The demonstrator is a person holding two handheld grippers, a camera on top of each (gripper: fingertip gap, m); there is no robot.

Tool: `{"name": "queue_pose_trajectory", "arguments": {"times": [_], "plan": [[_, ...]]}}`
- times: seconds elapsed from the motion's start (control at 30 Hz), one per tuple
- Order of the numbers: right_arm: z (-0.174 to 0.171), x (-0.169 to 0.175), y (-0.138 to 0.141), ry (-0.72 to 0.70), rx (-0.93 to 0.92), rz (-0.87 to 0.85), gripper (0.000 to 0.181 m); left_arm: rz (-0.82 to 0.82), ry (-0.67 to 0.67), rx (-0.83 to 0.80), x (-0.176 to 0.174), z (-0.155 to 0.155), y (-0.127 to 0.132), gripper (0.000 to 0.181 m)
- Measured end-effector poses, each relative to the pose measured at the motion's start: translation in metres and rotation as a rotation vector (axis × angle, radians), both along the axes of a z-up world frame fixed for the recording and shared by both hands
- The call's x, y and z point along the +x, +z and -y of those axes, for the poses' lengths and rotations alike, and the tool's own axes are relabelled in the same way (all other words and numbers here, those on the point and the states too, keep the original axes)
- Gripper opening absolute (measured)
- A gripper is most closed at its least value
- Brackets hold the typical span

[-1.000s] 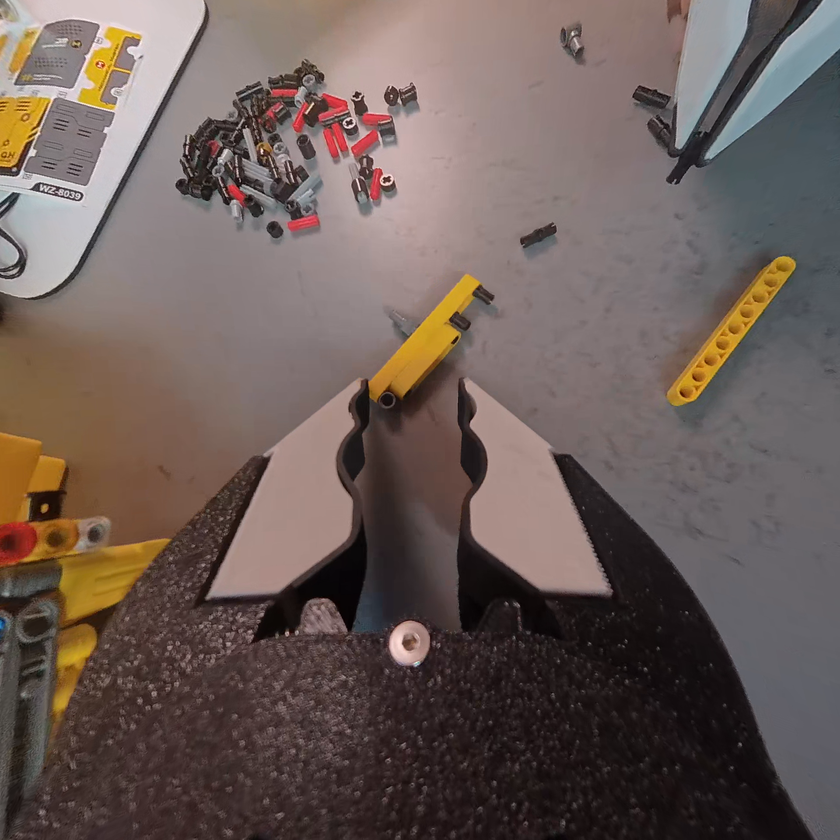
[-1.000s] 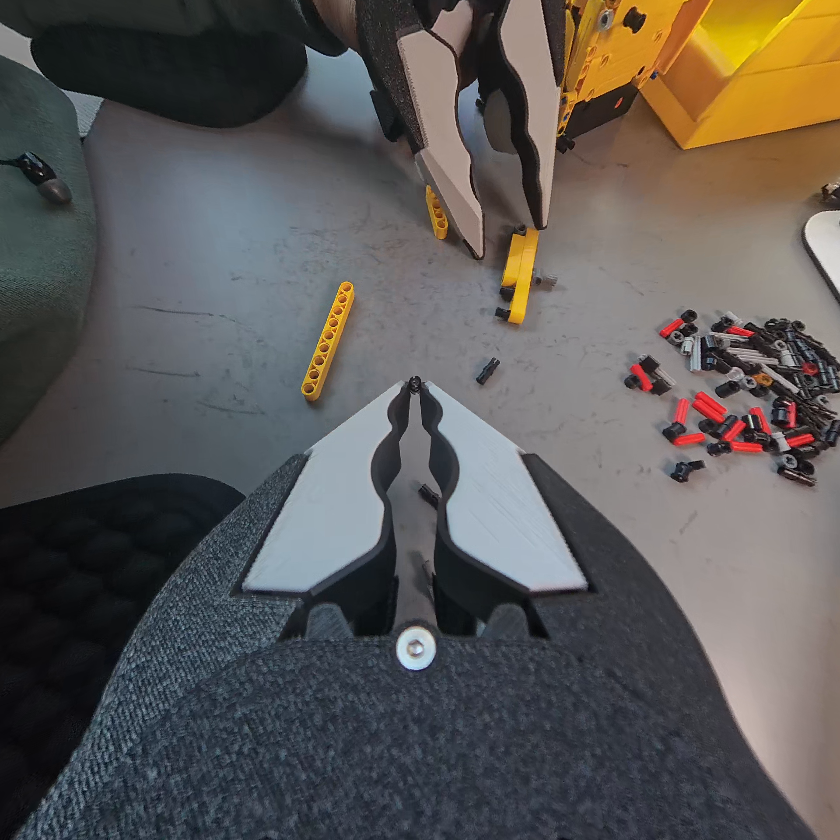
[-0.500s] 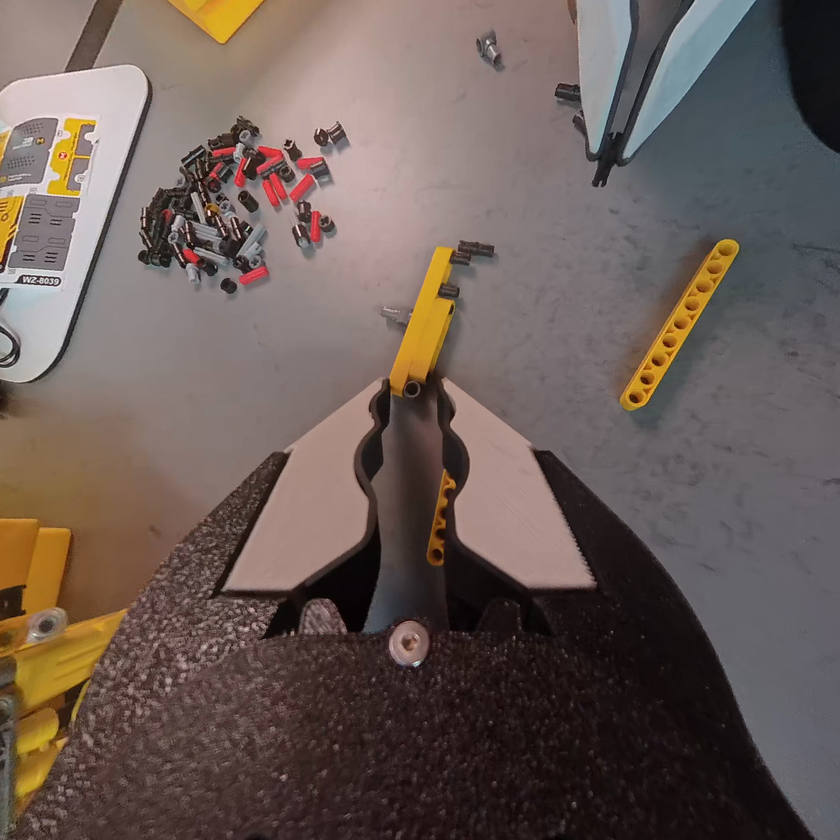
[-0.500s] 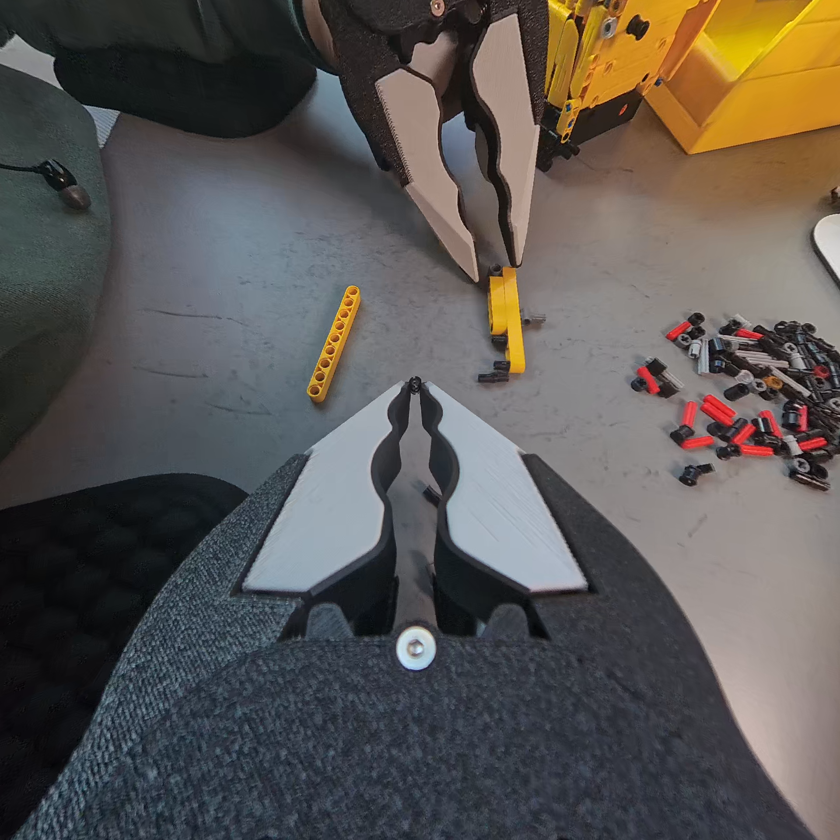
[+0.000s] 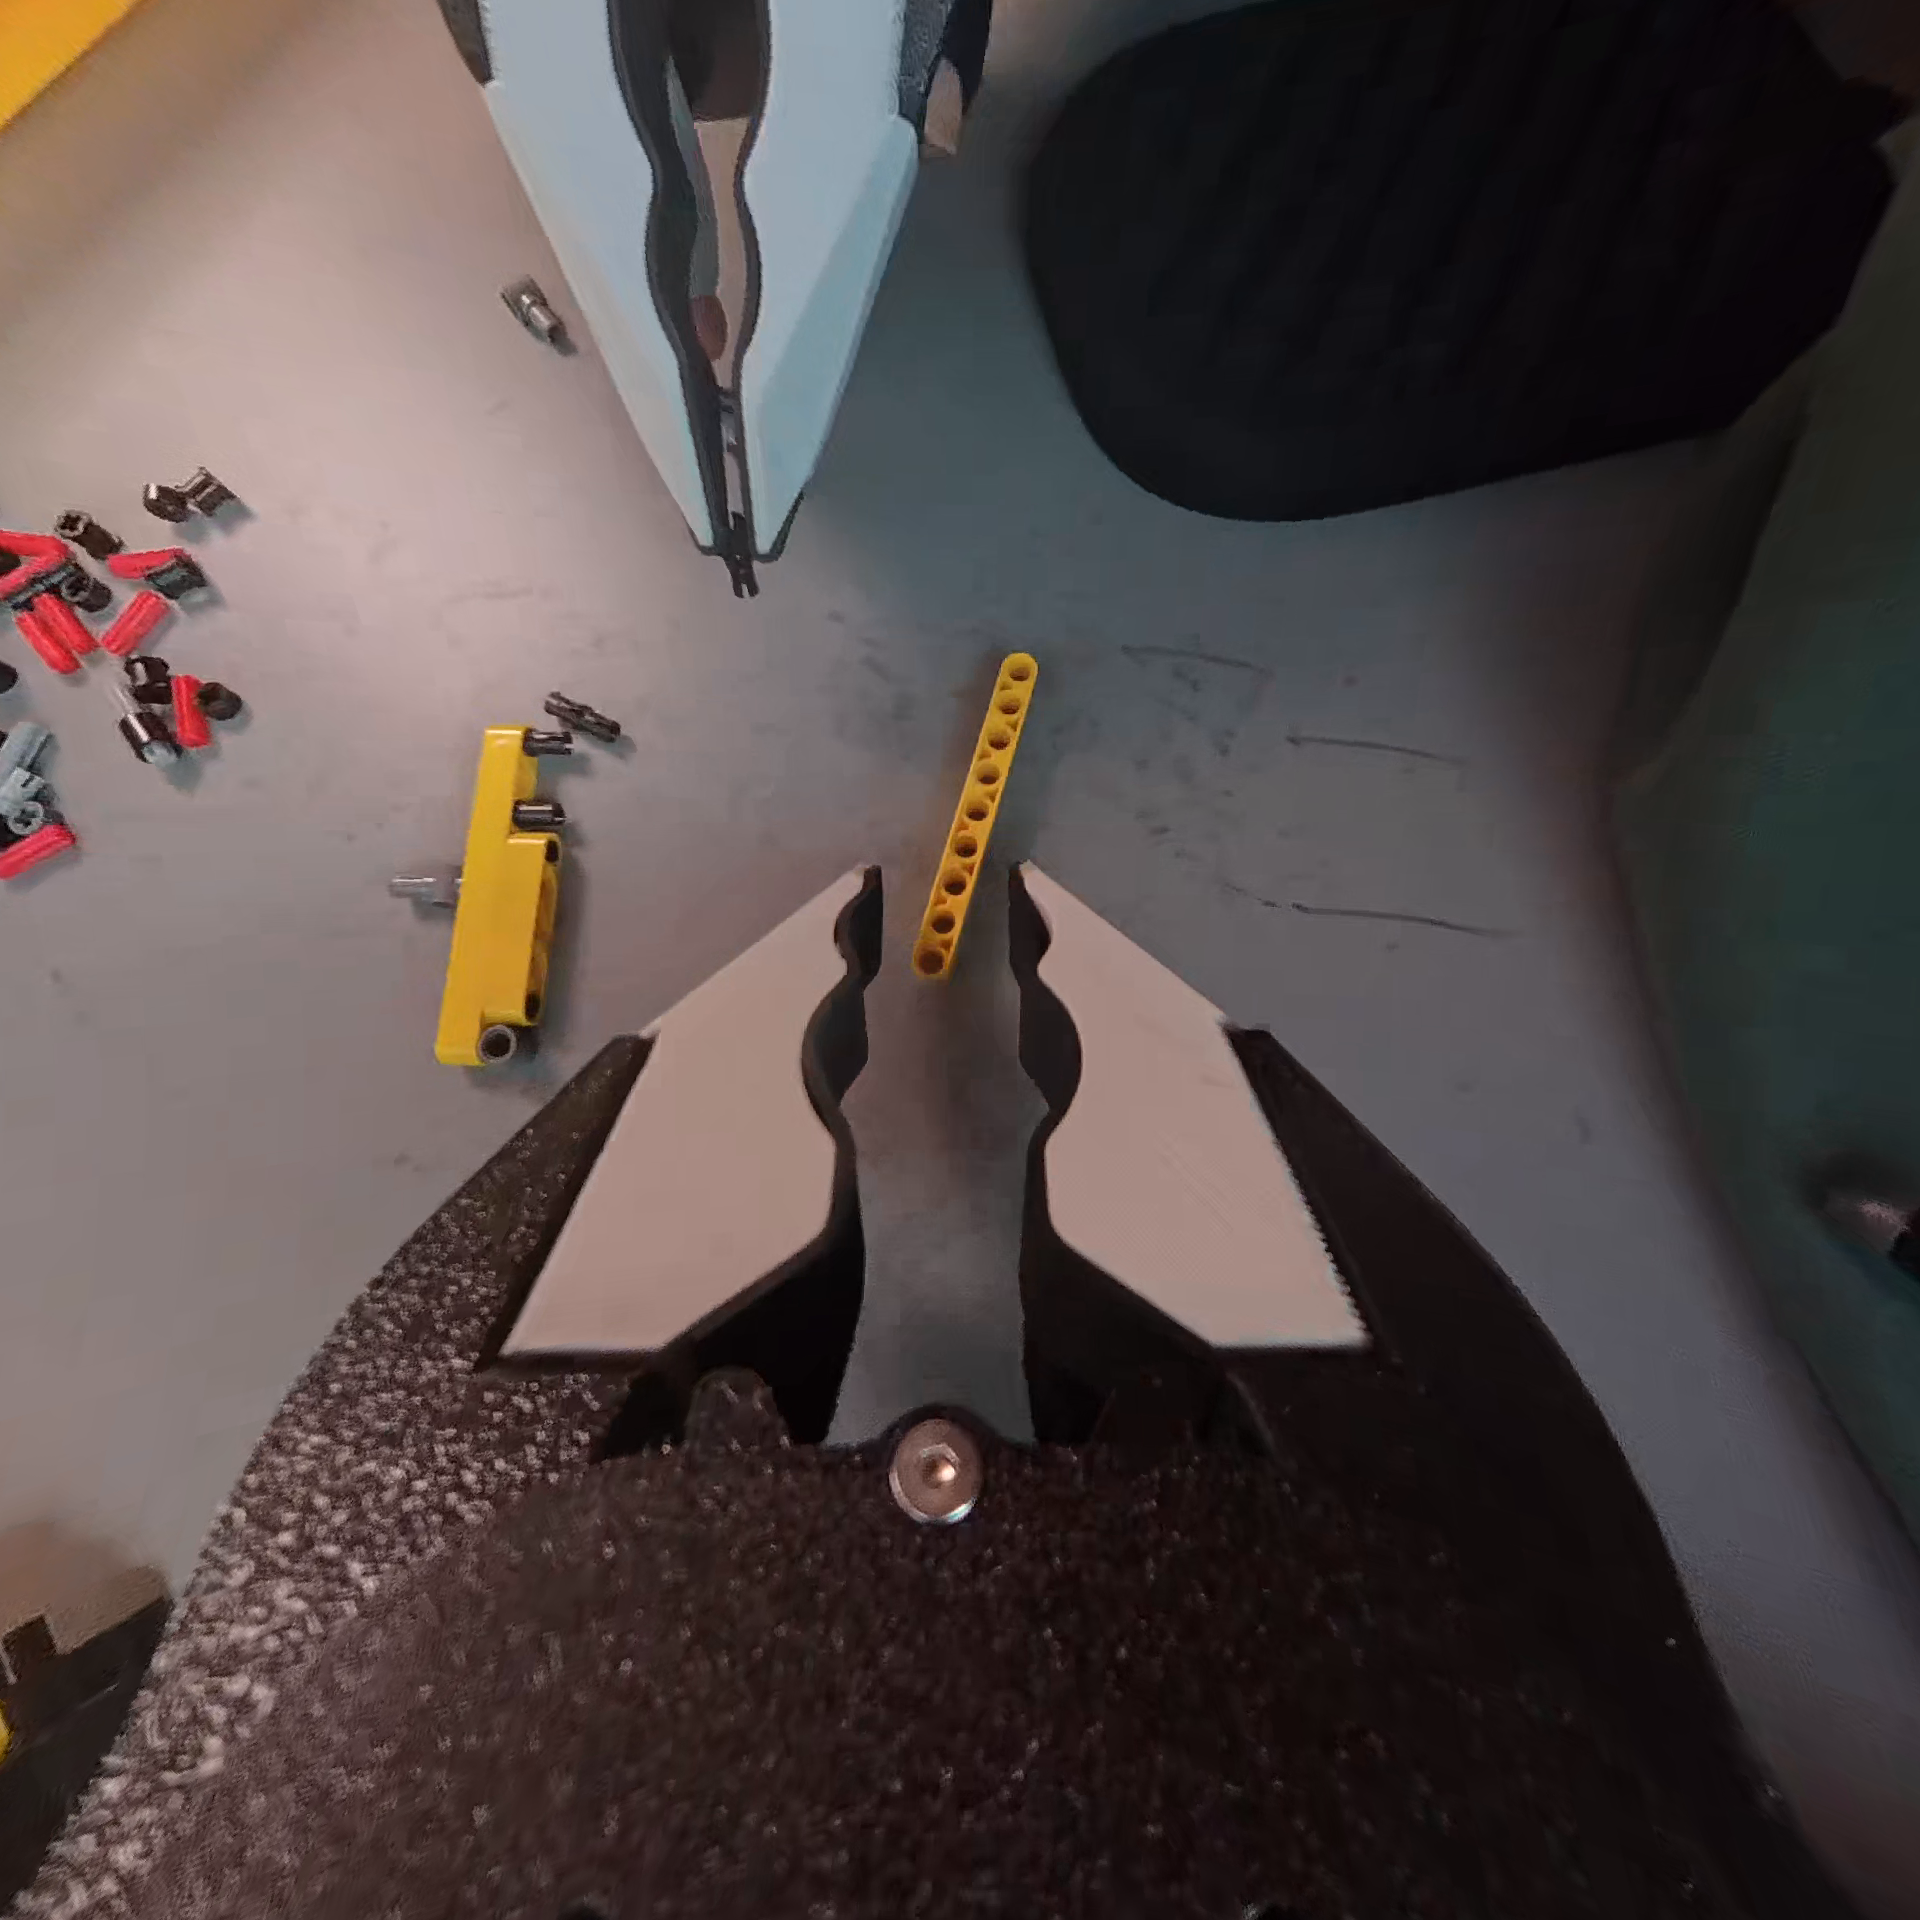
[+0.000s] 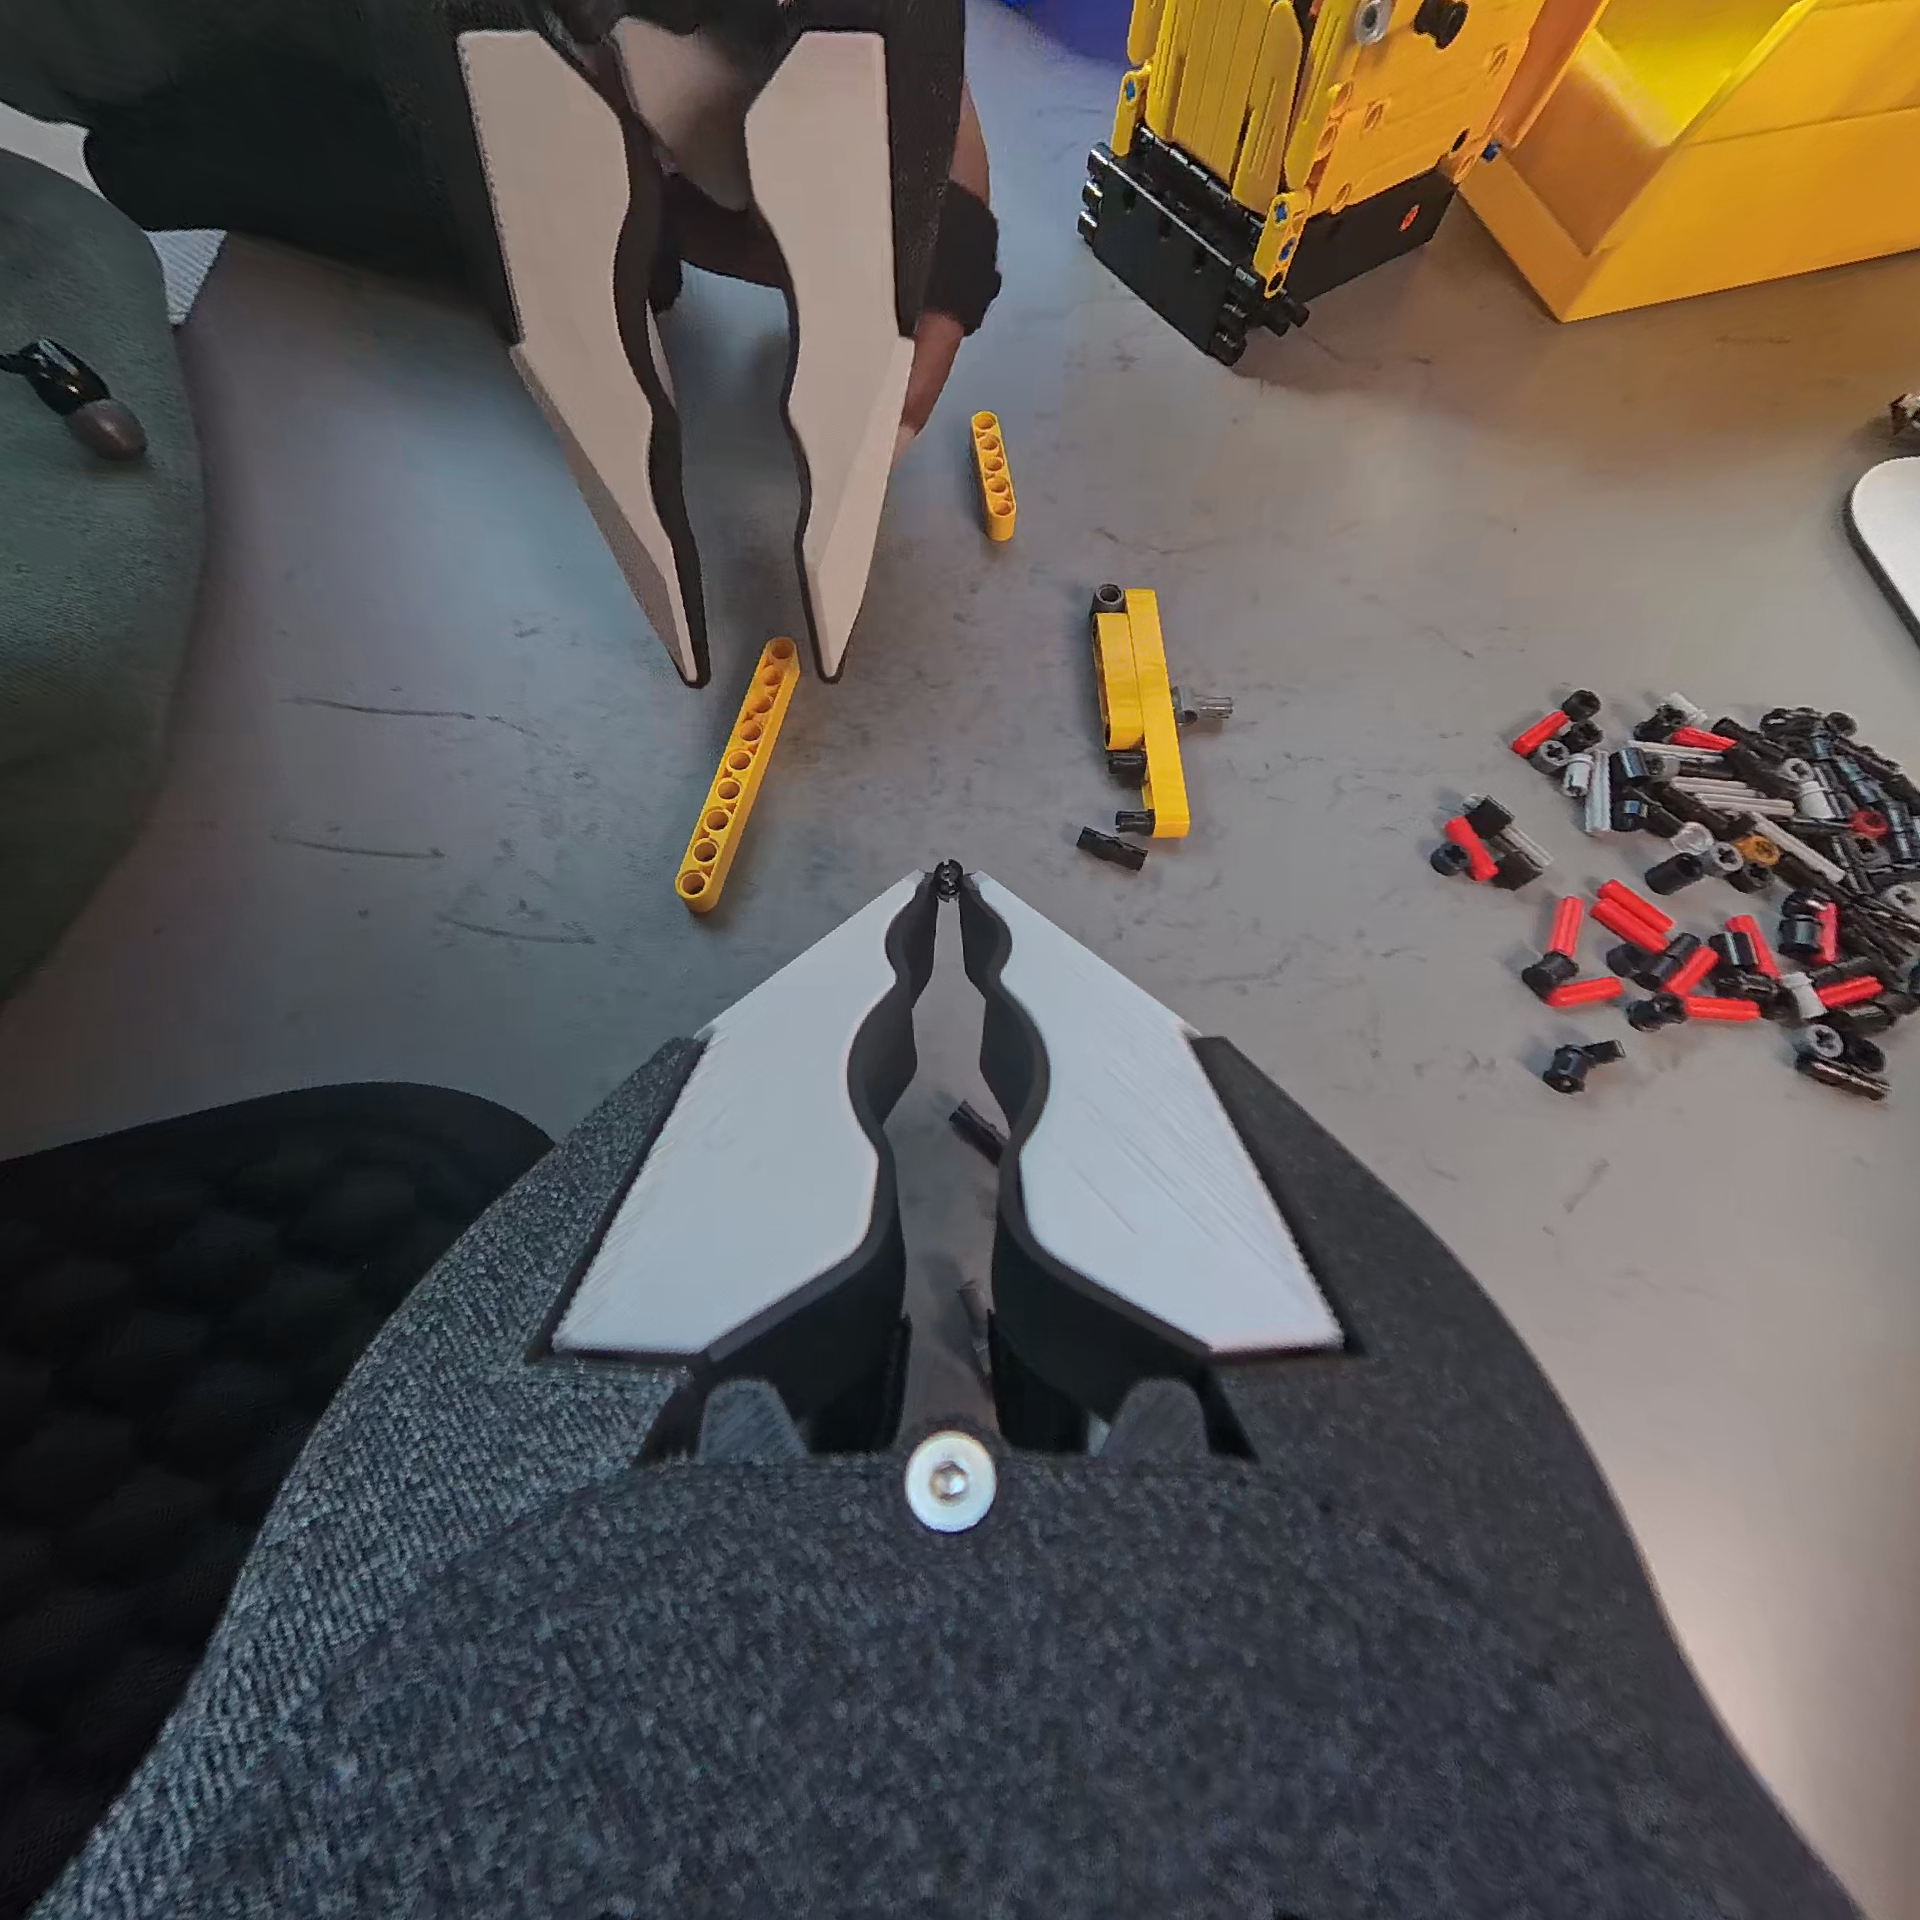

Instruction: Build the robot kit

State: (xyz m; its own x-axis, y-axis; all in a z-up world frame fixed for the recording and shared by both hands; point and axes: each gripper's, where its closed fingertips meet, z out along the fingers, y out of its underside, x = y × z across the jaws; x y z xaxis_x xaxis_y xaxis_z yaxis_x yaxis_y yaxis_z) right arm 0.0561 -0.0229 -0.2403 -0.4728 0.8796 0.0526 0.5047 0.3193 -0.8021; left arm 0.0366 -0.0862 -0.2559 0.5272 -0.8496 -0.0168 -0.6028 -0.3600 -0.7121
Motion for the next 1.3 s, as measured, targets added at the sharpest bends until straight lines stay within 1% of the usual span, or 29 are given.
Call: {"name": "queue_pose_trajectory", "arguments": {"times": [0.1, 0.23, 0.27, 0.33, 0.4, 0.43, 0.5, 0.53, 0.6, 0.67, 0.7, 0.73, 0.8, 0.87, 0.93, 1.0, 1.07, 1.17, 1.23, 1.3], "plan": [[-0.001, 0.000, 0.001, -0.005, 0.003, -0.003, 0.004, -0.086, 0.034, 0.009, 0.001, -0.003, -0.009, 0.009], [-0.005, 0.000, 0.002, -0.017, 0.014, -0.006, 0.004, -0.114, 0.095, -0.021, 0.004, 0.000, -0.010, 0.008], [-0.006, 0.000, 0.003, -0.021, 0.015, -0.008, 0.004, -0.102, 0.088, -0.045, 0.005, 0.004, -0.010, 0.014], [-0.008, 0.000, 0.005, -0.029, 0.015, -0.016, 0.004, -0.012, 0.098, -0.059, 0.005, 0.004, 0.005, 0.018], [-0.009, 0.000, 0.008, -0.033, 0.006, -0.024, 0.004, 0.080, 0.172, -0.050, -0.007, -0.015, 0.025, 0.018], [-0.009, 0.000, 0.008, -0.033, 0.000, -0.025, 0.004, 0.082, 0.219, -0.048, -0.018, -0.028, 0.029, 0.020], [-0.008, 0.000, 0.006, -0.031, 0.003, -0.019, 0.004, -0.003, 0.296, -0.057, -0.040, -0.055, 0.021, 0.029], [-0.009, 0.000, 0.005, -0.032, 0.013, -0.017, 0.004, -0.045, 0.295, -0.062, -0.045, -0.064, 0.014, 0.032], [-0.010, 0.000, 0.005, -0.037, 0.024, -0.020, 0.004, -0.108, 0.275, -0.089, -0.045, -0.075, 0.000, 0.034], [-0.012, 0.000, 0.006, -0.044, 0.017, -0.026, 0.004, -0.179, 0.284, -0.120, -0.048, -0.079, -0.012, 0.030], [-0.013, 0.001, 0.006, -0.048, 0.015, -0.028, 0.004, -0.168, 0.293, -0.132, -0.046, -0.077, -0.011, 0.023], [-0.015, 0.001, 0.006, -0.051, 0.011, -0.029, 0.004, -0.176, 0.320, -0.143, -0.048, -0.074, -0.012, 0.020], [-0.017, 0.002, 0.007, -0.056, -0.002, -0.032, 0.004, -0.210, 0.401, -0.154, -0.055, -0.066, -0.013, 0.017], [-0.019, 0.003, 0.008, -0.059, -0.015, -0.034, 0.004, -0.197, 0.485, -0.181, -0.058, -0.053, -0.013, 0.018], [-0.019, 0.004, 0.009, -0.058, -0.012, -0.037, 0.004, -0.143, 0.507, -0.234, -0.050, -0.033, -0.012, 0.027], [-0.018, 0.005, 0.011, -0.055, -0.002, -0.041, 0.004, -0.083, 0.496, -0.276, -0.042, -0.014, -0.008, 0.029], [-0.016, 0.004, 0.013, -0.053, 0.002, -0.046, 0.004, -0.053, 0.487, -0.292, -0.040, 0.000, -0.001, 0.029], [-0.012, 0.004, 0.013, -0.044, 0.005, -0.045, 0.004, -0.070, 0.464, -0.263, -0.050, 0.009, 0.008, 0.028], [-0.009, 0.003, 0.012, -0.035, 0.007, -0.040, 0.004, -0.096, 0.396, -0.218, -0.053, 0.009, 0.009, 0.030], [-0.005, 0.003, 0.009, -0.021, 0.005, -0.030, 0.004, -0.142, 0.288, -0.158, -0.052, 0.006, 0.005, 0.030]]}}
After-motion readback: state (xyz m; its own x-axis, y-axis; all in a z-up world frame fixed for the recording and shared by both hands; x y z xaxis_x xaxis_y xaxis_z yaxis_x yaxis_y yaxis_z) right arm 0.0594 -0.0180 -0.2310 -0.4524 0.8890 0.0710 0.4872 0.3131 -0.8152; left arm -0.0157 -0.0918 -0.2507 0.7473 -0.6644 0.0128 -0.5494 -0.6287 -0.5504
